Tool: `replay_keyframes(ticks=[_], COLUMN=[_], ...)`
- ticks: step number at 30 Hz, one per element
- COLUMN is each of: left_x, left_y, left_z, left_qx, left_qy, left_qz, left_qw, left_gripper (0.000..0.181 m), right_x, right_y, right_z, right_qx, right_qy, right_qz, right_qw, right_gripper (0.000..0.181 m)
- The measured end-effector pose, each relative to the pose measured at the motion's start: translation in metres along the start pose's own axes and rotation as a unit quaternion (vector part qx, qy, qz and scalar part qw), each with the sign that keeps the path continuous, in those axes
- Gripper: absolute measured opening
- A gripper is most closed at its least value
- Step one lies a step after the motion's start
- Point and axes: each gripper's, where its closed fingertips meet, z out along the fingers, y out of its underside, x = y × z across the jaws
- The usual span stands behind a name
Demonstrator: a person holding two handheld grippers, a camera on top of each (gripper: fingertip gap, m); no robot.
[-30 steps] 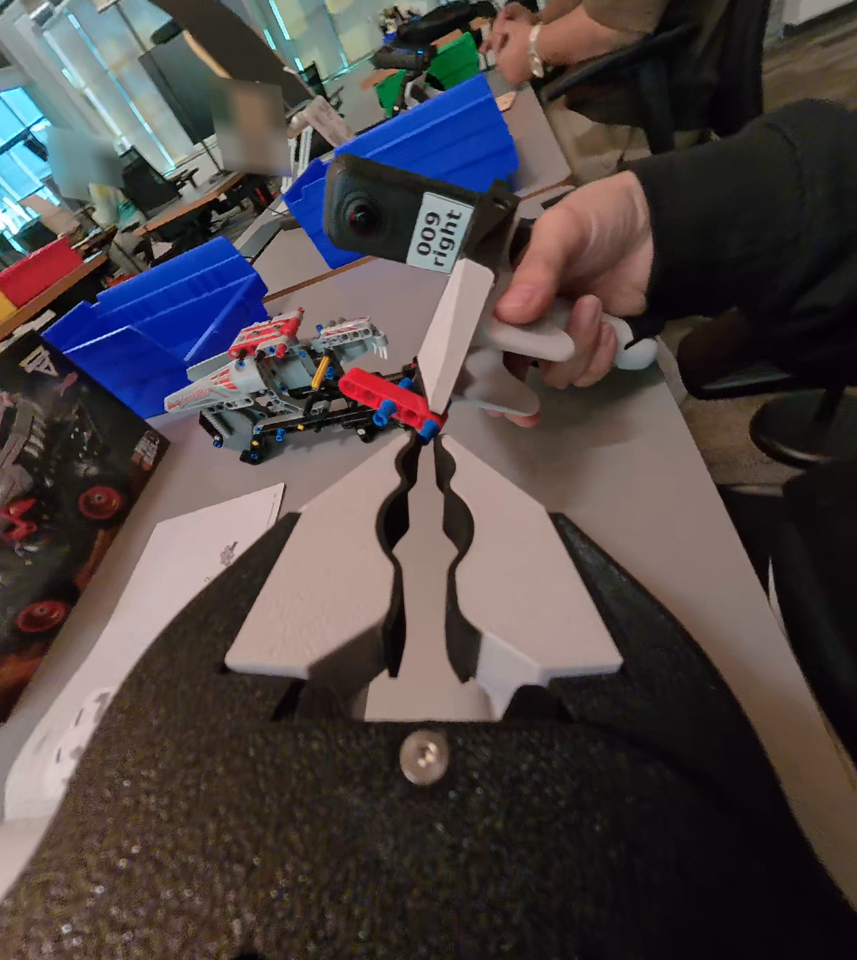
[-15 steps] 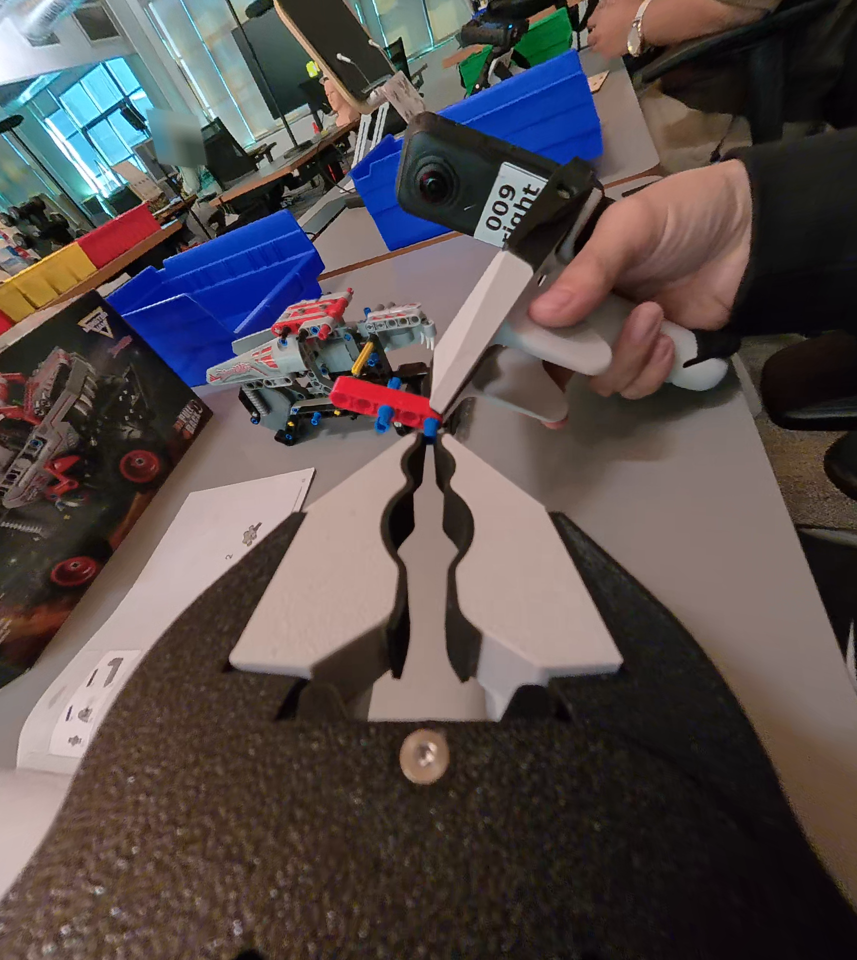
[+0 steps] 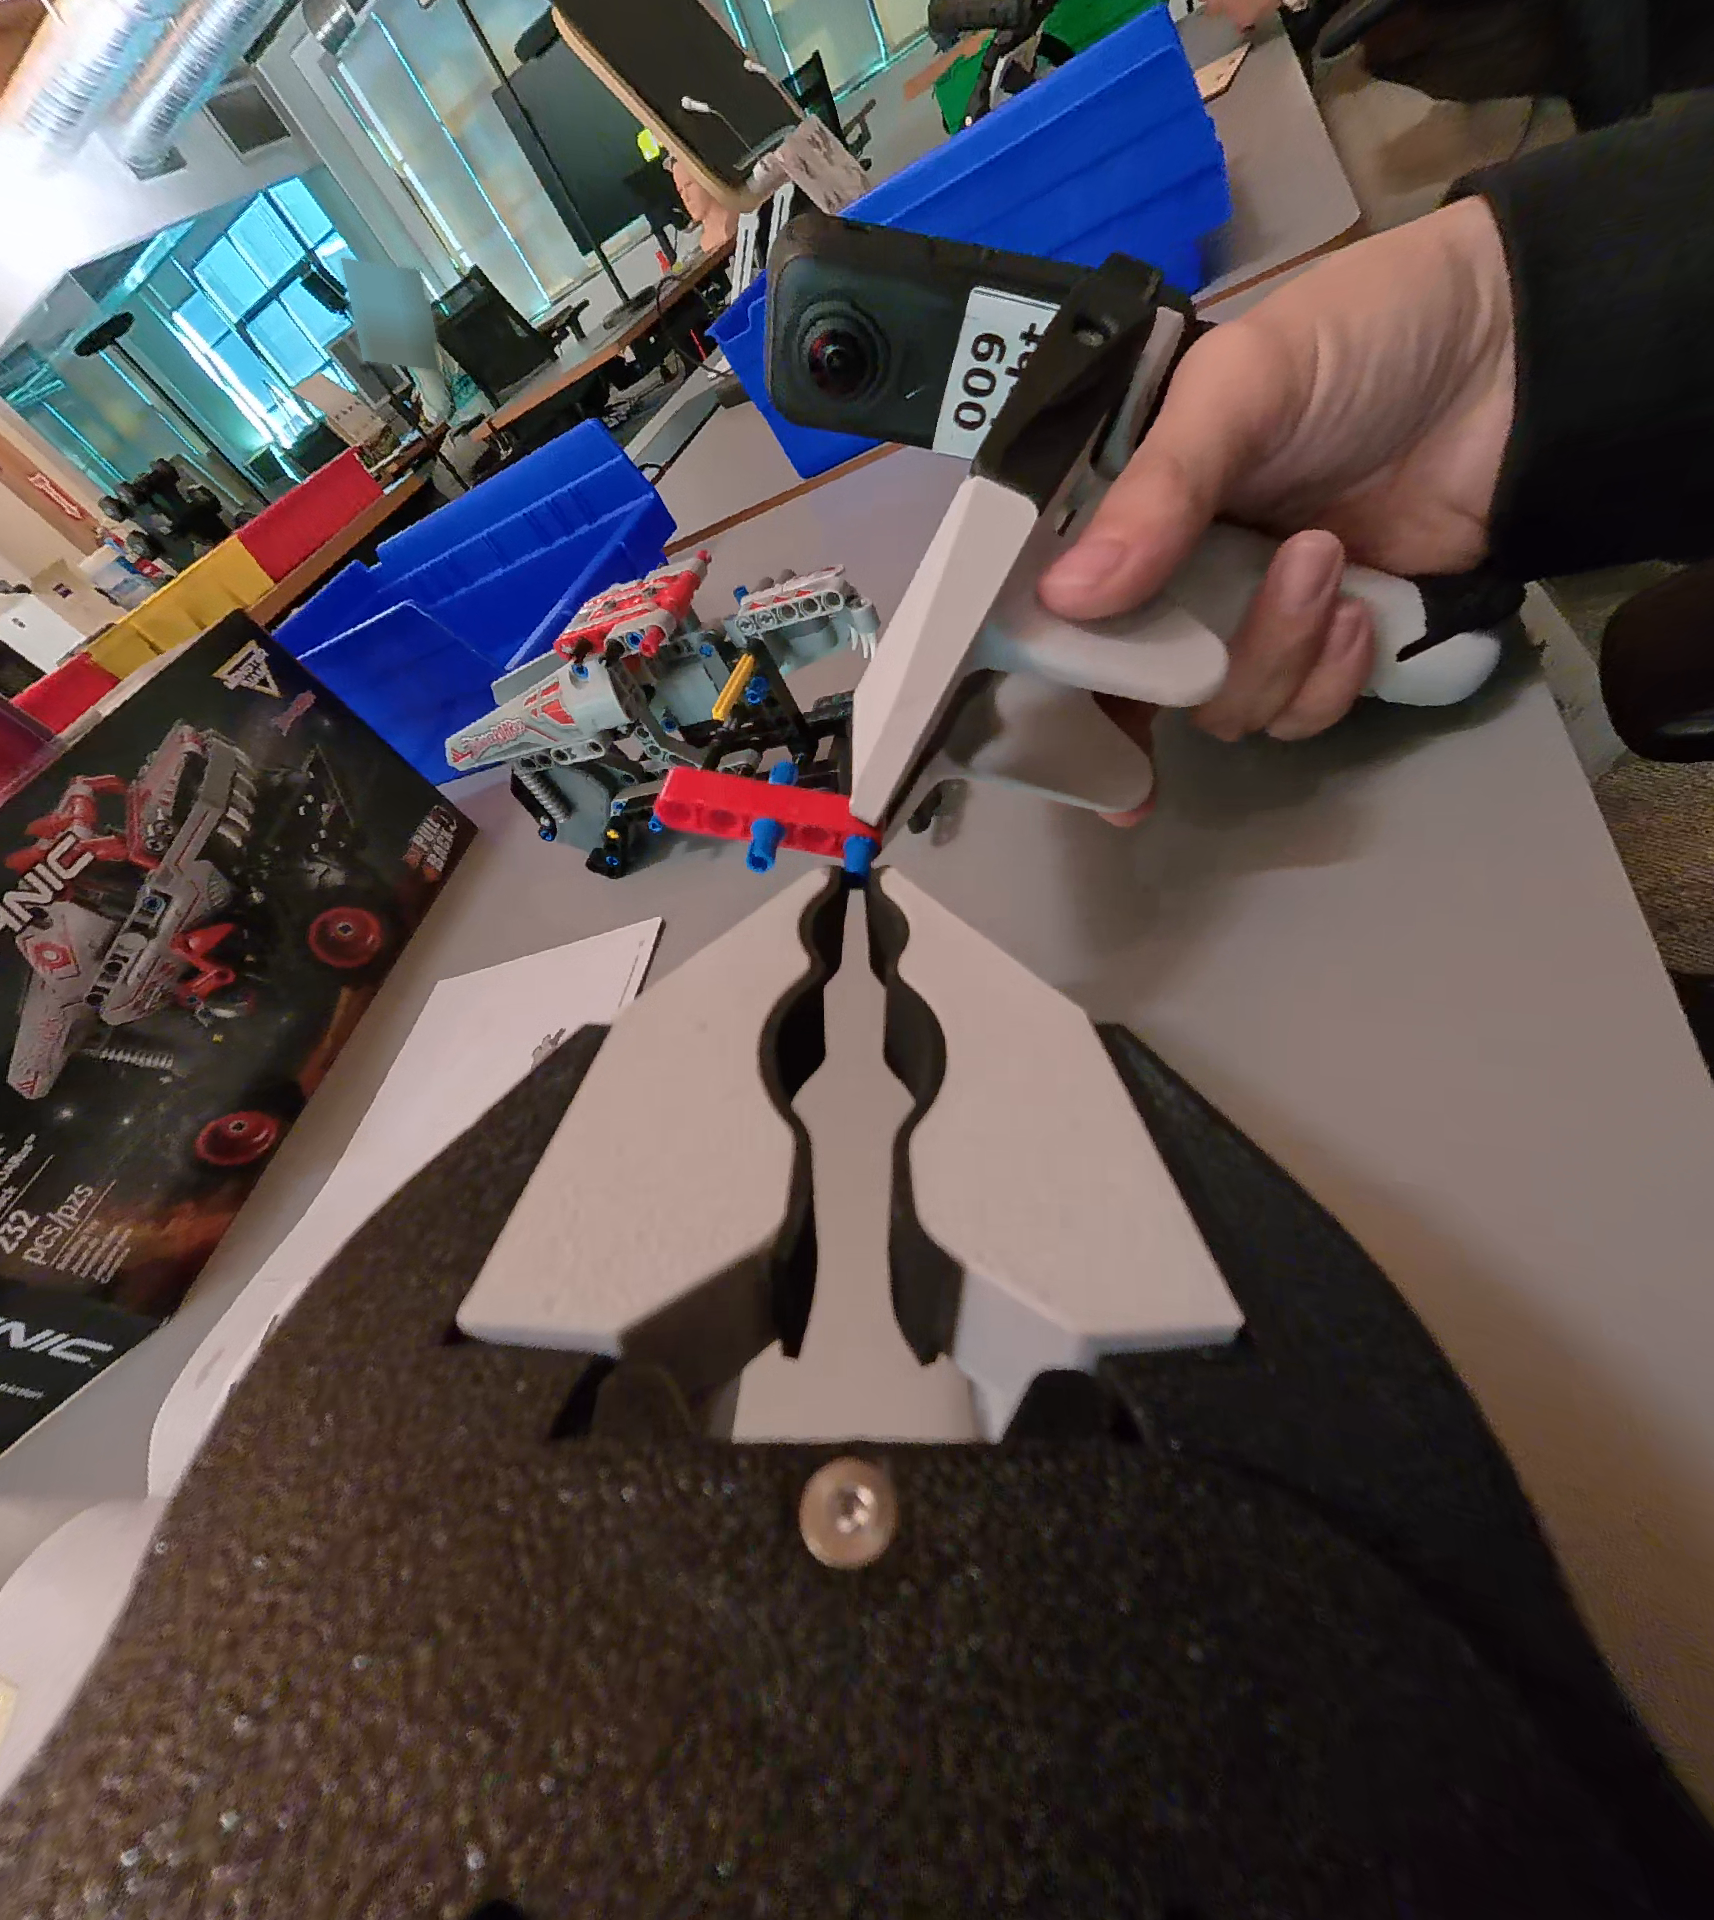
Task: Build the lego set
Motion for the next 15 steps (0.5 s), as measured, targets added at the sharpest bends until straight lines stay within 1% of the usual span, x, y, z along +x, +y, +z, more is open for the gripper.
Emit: replay_keyframes(ticks=[6, 10, 15], left_x=[0.004, 0.004, 0.003], left_y=[-0.002, -0.005, -0.004], left_z=[-0.003, -0.008, -0.012], left_qx=[0.015, 0.035, 0.037], left_qy=[0.018, 0.033, 0.038], left_qz=[-0.002, -0.015, -0.008], left_qw=[1.0, 0.999, 0.999], left_gripper=[0.002, 0.013, 0.031], right_x=[-0.002, -0.002, -0.003], right_y=[0.003, 0.005, 0.006], right_z=[0.001, 0.002, 0.002], right_qx=[-0.011, -0.017, -0.02], right_qy=[-0.009, -0.01, -0.013], right_qz=[0.004, 0.008, 0.011], right_qw=[1.0, 1.0, 1.0], right_gripper=[0.006, 0.005, 0.006])
